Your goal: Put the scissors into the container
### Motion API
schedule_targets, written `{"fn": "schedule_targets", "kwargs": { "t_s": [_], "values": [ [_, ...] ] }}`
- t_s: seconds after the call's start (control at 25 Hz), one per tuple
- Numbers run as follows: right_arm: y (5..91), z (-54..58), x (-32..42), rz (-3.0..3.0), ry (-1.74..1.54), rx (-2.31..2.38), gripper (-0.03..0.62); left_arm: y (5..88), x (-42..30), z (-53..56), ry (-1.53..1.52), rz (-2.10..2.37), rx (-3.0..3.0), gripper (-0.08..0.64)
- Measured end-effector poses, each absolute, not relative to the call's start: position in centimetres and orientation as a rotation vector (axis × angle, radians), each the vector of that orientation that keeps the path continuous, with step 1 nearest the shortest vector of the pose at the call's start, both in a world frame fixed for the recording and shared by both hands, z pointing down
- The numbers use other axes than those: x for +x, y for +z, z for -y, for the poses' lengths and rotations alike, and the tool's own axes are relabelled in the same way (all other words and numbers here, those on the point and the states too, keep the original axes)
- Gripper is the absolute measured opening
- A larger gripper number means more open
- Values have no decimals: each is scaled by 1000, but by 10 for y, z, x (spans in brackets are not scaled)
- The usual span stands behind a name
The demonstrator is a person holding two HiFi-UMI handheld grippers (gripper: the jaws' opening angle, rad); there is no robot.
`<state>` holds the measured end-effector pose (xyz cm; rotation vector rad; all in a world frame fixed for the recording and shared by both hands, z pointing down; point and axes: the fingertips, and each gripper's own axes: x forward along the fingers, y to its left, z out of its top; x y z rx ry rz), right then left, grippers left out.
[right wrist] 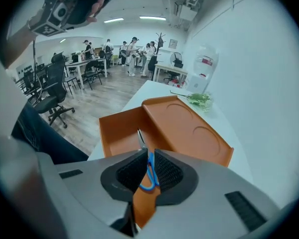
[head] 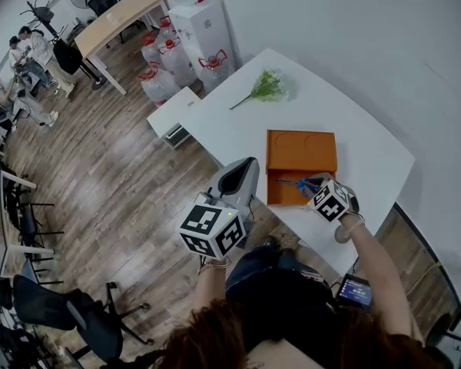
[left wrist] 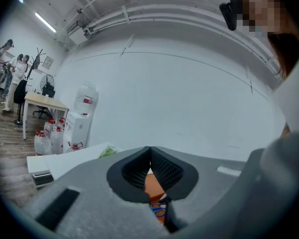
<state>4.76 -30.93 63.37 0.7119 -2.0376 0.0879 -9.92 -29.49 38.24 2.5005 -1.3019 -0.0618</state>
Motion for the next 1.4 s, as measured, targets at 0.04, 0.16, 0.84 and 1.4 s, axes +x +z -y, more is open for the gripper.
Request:
{"fn": "schedule_targets", "kwargs": {
  "t_s": [0.04, 0.16, 0.84, 1.4],
  "values": [
    [629, 309, 47, 2049, 90, 731, 35, 381, -98, 294, -62, 1301, 2504, 15],
    [616, 309, 46, 2078, 91, 786, 23, 379, -94, 293, -69, 1294, 2514, 15],
    [541, 300, 49, 2294, 188, 1087, -2, 367, -67, 275, -75, 1297, 2553, 15],
    [502, 268, 65, 2418, 185, 1167, -2, 355, -31, 245, -103, 1333, 2554, 15]
  ]
}}
